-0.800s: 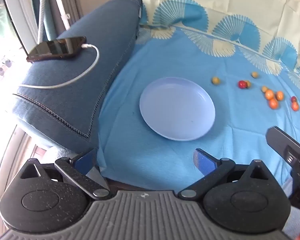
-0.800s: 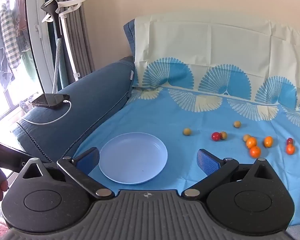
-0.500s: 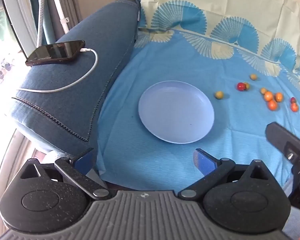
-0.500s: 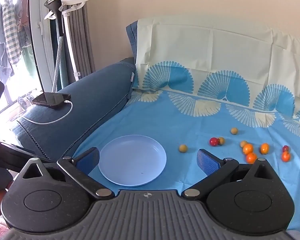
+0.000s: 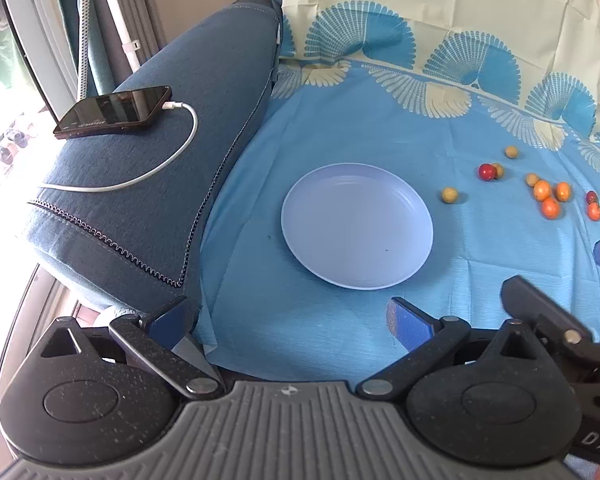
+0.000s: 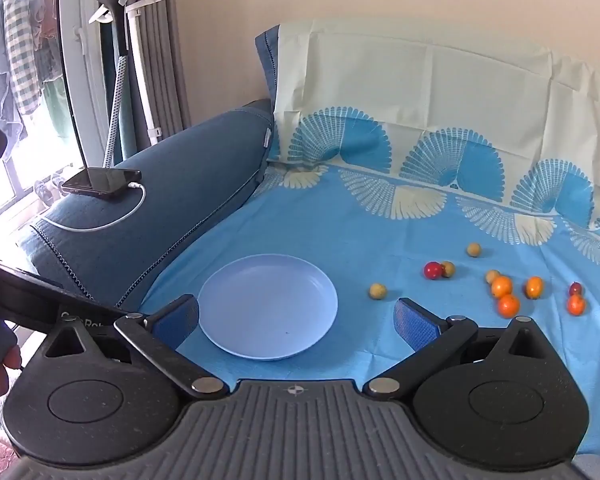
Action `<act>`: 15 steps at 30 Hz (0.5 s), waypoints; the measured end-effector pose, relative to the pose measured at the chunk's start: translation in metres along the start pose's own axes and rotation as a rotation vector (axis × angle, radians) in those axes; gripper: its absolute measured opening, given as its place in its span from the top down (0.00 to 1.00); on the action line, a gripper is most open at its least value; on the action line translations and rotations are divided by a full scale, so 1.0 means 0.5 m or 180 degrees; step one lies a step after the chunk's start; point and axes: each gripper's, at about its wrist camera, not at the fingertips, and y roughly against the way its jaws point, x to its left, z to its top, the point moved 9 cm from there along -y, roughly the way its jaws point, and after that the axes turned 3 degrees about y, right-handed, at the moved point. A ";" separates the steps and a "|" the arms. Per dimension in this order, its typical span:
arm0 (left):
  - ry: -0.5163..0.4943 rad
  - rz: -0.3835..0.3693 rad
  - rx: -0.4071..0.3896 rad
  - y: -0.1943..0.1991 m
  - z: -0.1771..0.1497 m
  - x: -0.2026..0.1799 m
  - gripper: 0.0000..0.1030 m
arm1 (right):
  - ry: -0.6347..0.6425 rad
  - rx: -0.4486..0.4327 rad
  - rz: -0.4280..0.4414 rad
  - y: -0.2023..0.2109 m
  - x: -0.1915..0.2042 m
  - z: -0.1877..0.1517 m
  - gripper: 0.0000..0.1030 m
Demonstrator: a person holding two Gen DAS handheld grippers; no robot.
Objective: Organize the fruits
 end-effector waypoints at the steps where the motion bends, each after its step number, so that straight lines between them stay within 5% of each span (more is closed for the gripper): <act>1: -0.0007 0.0006 -0.0016 0.001 0.000 0.001 0.00 | -0.0011 0.0016 -0.0002 -0.001 0.001 -0.001 0.00; 15: -0.0008 0.0034 0.0032 -0.001 -0.004 -0.005 0.00 | -0.0083 0.0140 -0.0024 -0.007 -0.002 -0.015 0.00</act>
